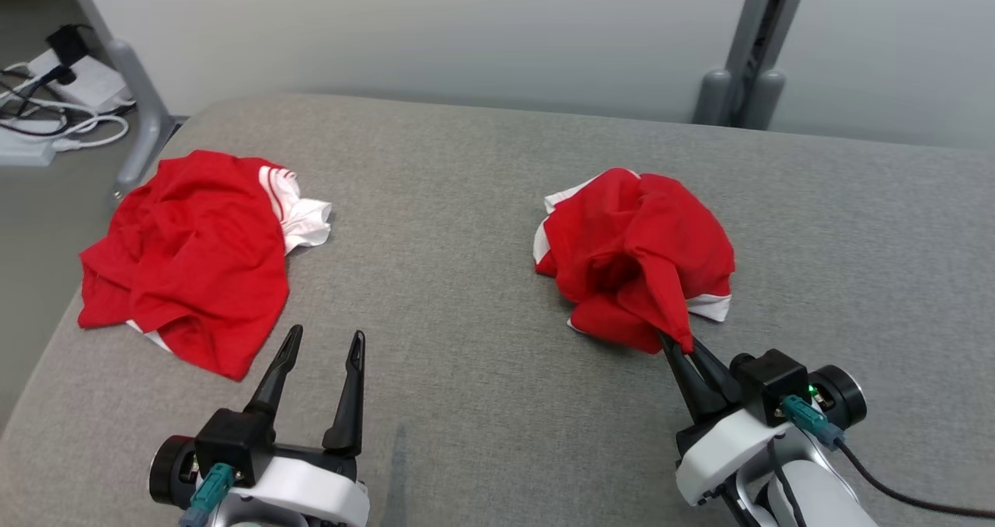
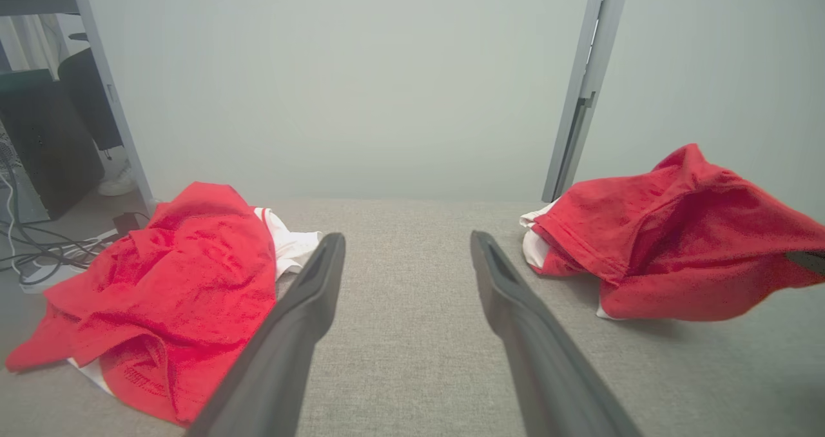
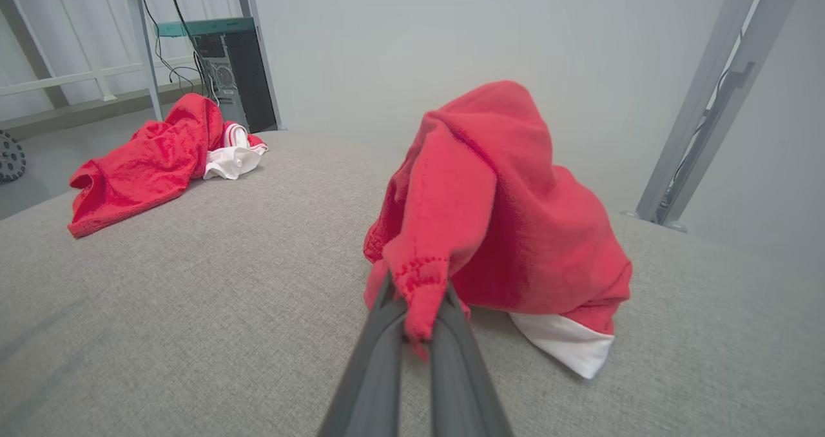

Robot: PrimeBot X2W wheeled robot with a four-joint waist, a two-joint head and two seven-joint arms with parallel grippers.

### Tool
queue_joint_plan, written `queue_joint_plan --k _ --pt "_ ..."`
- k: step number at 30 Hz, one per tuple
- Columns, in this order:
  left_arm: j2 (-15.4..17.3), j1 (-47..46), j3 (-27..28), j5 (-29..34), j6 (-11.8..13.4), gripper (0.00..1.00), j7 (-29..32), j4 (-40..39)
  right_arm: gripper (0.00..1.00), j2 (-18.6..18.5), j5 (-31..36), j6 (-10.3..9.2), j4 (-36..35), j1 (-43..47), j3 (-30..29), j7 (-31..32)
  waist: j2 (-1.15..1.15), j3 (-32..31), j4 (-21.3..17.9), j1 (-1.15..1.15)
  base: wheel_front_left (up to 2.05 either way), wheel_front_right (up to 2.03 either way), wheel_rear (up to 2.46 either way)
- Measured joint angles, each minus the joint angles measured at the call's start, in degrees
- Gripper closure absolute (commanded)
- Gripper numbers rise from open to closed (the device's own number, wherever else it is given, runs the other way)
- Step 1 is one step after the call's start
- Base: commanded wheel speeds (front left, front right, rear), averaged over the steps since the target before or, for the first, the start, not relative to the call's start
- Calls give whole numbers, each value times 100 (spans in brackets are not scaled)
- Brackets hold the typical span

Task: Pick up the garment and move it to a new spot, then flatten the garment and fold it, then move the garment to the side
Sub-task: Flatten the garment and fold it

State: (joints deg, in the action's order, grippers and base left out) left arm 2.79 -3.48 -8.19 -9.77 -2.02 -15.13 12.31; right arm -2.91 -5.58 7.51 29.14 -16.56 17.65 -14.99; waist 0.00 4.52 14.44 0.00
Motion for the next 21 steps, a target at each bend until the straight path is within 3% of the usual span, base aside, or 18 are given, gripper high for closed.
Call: queue_joint_plan --k 7,13,17,18,19,21 --pt "0 193 -44 -94 109 0 0 -24 100 -466 -135 0 -1248 272 178 441 0 -280 -577 0 0 0 0" --pt "-3 196 -189 -223 194 0 0 -82 100 -788 -453 0 -2343 736 -391 1291 0 -439 -1037 0 0 0 0" --pt "-1 152 -285 -266 234 0 -1 -91 100 -1003 -477 -1 -2471 1016 -720 1809 0 -433 -1196 0 0 0 0" --pt "-2 138 -305 -272 235 0 -1 -87 67 -1022 -469 -1 -2409 1084 -762 1939 0 -418 -1210 0 0 0 0" --pt "-5 129 -316 -272 236 0 -1 -81 0 -1039 -397 -1 -2358 1162 -768 1992 0 -407 -1219 0 0 0 0" --pt "-1 122 -314 -272 243 0 -1 -79 0 -995 -285 0 -2273 1235 -825 2043 0 -382 -1229 0 0 0 0"
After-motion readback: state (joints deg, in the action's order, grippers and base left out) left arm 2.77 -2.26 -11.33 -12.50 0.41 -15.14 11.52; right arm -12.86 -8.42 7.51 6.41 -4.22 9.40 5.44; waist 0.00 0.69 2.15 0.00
